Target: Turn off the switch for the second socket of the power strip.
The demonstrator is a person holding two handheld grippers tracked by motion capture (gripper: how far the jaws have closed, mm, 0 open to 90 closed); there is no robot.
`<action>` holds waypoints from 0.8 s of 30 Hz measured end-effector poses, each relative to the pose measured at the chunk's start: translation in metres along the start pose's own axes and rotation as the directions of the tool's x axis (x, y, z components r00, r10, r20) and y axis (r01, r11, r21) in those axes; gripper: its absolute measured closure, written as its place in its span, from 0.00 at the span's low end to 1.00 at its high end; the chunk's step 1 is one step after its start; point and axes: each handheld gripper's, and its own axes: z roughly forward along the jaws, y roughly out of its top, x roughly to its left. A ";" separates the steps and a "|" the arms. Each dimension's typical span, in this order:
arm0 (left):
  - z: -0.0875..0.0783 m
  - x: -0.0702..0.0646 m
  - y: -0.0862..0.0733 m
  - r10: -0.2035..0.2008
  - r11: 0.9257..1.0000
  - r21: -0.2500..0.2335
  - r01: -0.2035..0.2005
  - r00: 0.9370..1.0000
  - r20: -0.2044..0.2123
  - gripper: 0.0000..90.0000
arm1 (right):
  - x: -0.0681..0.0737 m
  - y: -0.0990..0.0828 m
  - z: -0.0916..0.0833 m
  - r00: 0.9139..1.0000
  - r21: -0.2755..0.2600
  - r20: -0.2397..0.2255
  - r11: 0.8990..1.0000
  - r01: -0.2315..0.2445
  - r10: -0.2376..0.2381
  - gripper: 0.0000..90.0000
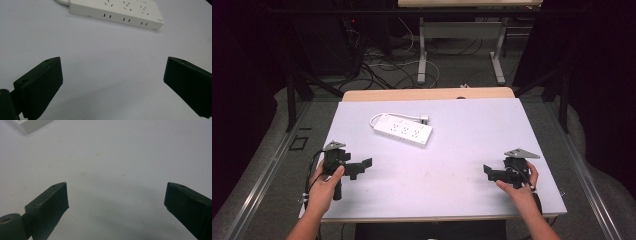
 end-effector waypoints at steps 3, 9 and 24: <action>0.000 0.004 -0.004 -0.003 1.000 0.006 0.003 1.000 -0.006 0.02 | 0.000 0.000 0.000 1.000 0.000 0.001 1.000 0.001 -0.001 0.05; 0.002 0.010 -0.010 -0.009 1.000 0.008 0.010 1.000 -0.020 0.02 | 0.000 0.000 0.000 1.000 0.001 0.001 1.000 0.000 0.000 0.05; 0.006 0.017 -0.026 -0.036 0.999 -0.031 0.034 0.998 -0.056 0.02 | 0.000 0.000 0.000 1.000 0.000 0.001 1.000 0.006 -0.006 0.05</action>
